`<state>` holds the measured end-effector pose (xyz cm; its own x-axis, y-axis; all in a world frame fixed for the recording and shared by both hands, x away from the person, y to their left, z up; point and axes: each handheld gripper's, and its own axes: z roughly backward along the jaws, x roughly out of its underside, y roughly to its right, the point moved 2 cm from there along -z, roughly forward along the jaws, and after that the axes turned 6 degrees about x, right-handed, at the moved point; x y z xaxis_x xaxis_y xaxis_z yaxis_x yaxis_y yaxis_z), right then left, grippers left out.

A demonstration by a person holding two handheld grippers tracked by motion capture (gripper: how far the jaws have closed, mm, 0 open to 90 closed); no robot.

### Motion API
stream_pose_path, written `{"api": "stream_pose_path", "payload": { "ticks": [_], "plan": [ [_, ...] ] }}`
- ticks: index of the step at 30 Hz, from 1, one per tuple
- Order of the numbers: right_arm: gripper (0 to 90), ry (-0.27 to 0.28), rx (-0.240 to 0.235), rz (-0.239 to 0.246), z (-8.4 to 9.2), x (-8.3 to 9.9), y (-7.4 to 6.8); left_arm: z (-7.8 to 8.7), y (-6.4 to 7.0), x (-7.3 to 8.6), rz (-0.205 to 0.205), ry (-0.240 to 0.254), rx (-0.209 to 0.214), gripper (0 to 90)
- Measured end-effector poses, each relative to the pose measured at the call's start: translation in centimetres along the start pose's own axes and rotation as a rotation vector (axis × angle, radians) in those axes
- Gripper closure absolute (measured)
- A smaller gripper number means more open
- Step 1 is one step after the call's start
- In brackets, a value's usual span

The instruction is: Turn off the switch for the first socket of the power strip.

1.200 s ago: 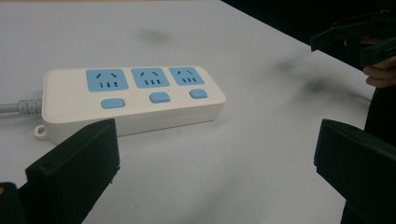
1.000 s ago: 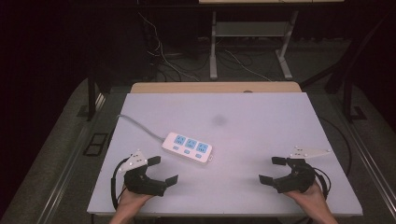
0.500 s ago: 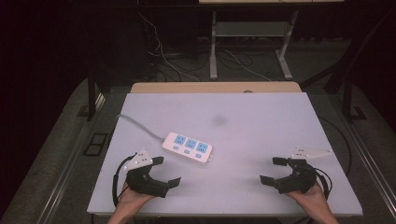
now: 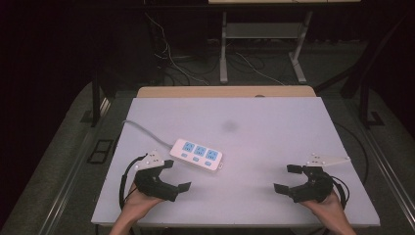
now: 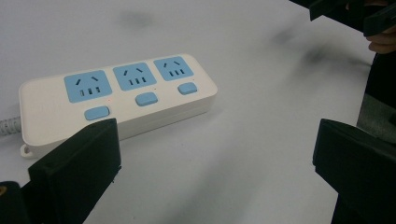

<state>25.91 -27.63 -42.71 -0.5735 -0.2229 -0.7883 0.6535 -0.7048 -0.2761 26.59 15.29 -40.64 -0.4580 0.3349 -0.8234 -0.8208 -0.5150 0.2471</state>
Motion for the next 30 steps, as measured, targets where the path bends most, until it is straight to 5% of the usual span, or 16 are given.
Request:
{"api": "stream_pose_path", "payload": {
  "ticks": [30],
  "plan": [
    [0.6,-0.008,0.003,0.015,-0.2,0.1,0.0,0.2,-2.4,-3.3,-0.011,-0.051,0.003,0.8]
  ]
}}
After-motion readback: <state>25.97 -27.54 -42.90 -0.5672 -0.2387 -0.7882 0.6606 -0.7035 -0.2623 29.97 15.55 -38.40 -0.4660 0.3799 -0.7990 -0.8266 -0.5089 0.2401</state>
